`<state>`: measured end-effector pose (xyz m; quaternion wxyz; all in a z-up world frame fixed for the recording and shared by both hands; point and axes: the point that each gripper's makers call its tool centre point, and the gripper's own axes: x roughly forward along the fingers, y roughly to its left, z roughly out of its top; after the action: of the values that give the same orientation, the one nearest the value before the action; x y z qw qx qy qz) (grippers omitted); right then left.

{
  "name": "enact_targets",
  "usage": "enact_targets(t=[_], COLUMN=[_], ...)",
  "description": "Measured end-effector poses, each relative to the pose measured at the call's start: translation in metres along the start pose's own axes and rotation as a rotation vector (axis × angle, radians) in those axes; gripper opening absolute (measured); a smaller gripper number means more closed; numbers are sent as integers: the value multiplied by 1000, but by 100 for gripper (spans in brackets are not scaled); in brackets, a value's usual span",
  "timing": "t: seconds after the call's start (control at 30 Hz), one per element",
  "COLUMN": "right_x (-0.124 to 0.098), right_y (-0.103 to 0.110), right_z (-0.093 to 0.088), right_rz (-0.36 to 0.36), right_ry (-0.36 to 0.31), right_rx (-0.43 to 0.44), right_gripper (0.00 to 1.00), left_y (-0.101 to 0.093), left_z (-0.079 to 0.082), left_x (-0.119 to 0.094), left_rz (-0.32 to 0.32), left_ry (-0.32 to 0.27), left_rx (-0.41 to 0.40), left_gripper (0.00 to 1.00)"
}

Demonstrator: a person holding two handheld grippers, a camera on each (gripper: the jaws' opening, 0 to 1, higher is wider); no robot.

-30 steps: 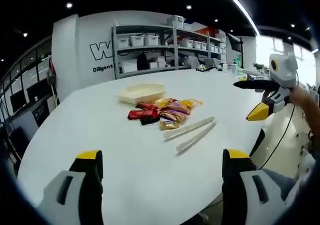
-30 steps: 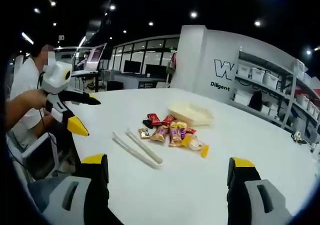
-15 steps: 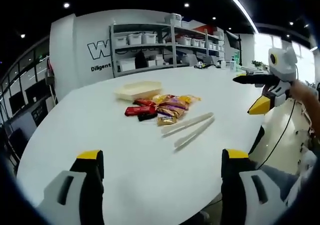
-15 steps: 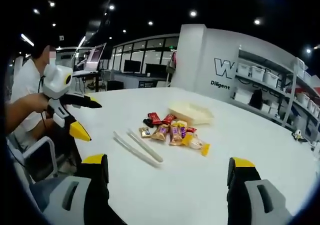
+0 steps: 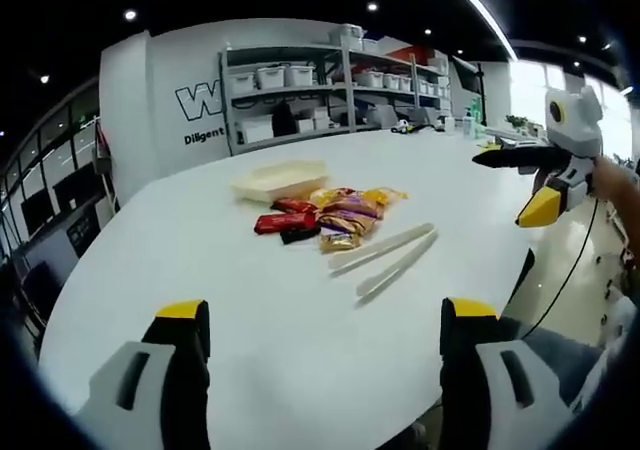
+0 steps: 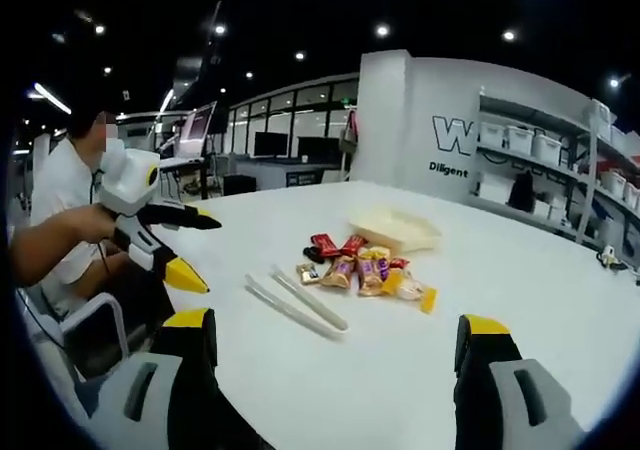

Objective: Place the target food into the container with the food tongs after gripping and lifting it, then release it inside without dropping or visibly crushing the food.

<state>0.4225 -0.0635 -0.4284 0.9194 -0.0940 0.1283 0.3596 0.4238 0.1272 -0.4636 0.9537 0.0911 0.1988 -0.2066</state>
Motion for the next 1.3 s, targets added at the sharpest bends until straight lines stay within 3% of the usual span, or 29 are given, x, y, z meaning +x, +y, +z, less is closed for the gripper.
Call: enact_targets(t=[0.33,0.73,0.9,1.03,1.13,1.3], right_x=[1,4,7,9,13,18], right_y=[4,7,-1,3,19,23], right_z=[2,-7,-8,-13,-13,-18], right_rz=[31,45,6,30,102,105], right_ry=[-30,-15,-40,-43,-58,-41], right_rx=[15,20,7,53,157,128], right_gripper=[99,99,99,99,99,99], left_y=[-3,-1,1,3,5,0], left_z=[1,-2,-6,-7,-6,2], left_x=[6,12,12,12,11,11], left_rz=[-10,-13,0,3,12,-2], left_ry=[1,18,26,23,19,-7], left_rx=[16,25,31,29,38,55], left_gripper=[92,91,91,89,86,83])
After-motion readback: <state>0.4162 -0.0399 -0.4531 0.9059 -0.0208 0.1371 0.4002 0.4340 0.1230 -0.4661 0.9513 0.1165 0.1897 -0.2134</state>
